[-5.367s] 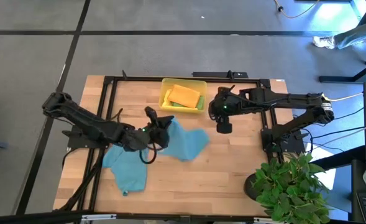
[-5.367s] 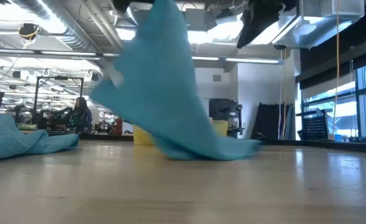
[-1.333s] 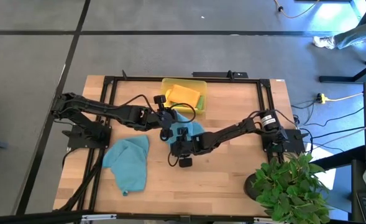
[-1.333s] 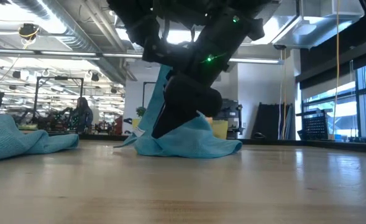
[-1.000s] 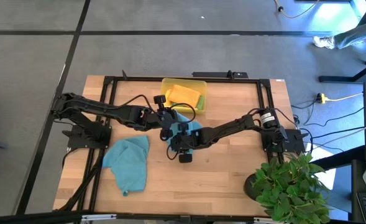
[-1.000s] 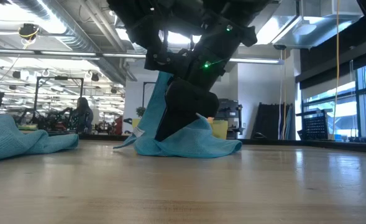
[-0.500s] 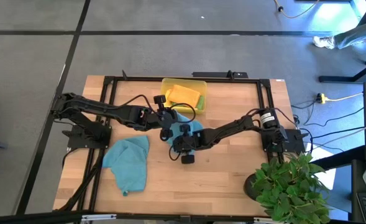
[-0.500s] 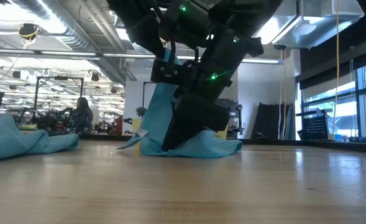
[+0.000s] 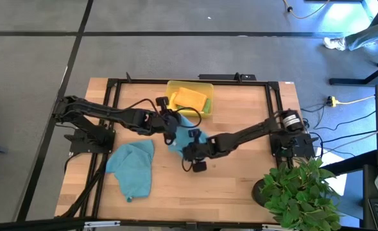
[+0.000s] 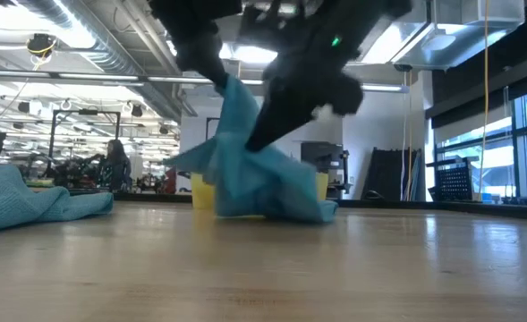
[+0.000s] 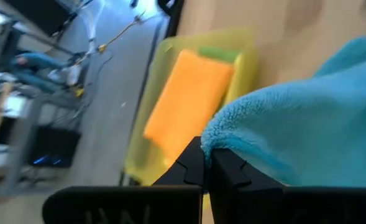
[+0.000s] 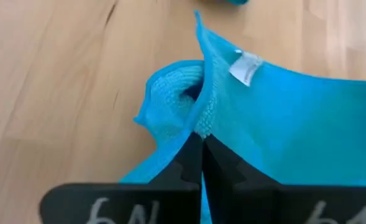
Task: Fold microfiber towels
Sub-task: Fold the right blue towel
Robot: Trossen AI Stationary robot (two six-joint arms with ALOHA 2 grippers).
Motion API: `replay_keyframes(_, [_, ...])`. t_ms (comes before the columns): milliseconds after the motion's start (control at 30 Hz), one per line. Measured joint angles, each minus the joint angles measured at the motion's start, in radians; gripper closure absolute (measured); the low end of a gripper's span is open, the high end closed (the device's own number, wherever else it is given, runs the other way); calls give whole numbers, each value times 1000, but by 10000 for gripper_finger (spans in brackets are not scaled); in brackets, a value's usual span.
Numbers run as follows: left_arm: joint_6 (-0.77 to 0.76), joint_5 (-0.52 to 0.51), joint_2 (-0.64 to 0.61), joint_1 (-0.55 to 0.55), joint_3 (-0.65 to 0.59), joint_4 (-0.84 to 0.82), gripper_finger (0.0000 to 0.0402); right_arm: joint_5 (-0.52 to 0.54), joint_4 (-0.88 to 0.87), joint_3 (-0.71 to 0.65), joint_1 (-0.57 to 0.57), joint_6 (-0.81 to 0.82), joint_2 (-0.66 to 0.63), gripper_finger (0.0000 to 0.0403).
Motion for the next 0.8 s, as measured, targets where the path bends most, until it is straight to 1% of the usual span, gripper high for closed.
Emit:
replay_keyframes(100, [-9, -61, -5, -1, 0, -43, 401, 26, -53, -14, 15, -3, -53, 400])
replay_keyframes(200, [-12, -74, -26, -4, -2, -66, 401, 28, -47, -69, 14, -3, -130, 400])
replay_keyframes(500, [14, -71, -54, -39, -1, -49, 402, 25, 22, -339, -21, 60, -369, 393])
replay_keyframes(533, [14, -52, -54, -43, -1, -49, 401, 24, 23, -368, -26, 74, -388, 393])
replay_keyframes(567, [8, -12, -54, -46, -1, -54, 402, 23, 24, -397, -31, 91, -403, 392])
replay_keyframes(700, [-30, 214, -43, -55, -1, -50, 401, 22, 57, -496, -60, 149, -426, 392])
replay_keyframes(733, [-51, 247, -32, -55, -1, -43, 402, 21, 66, -517, -69, 159, -424, 392])
replay_keyframes(800, [-84, 279, 1, -63, -8, -34, 402, 7, 87, -548, -83, 163, -415, 391])
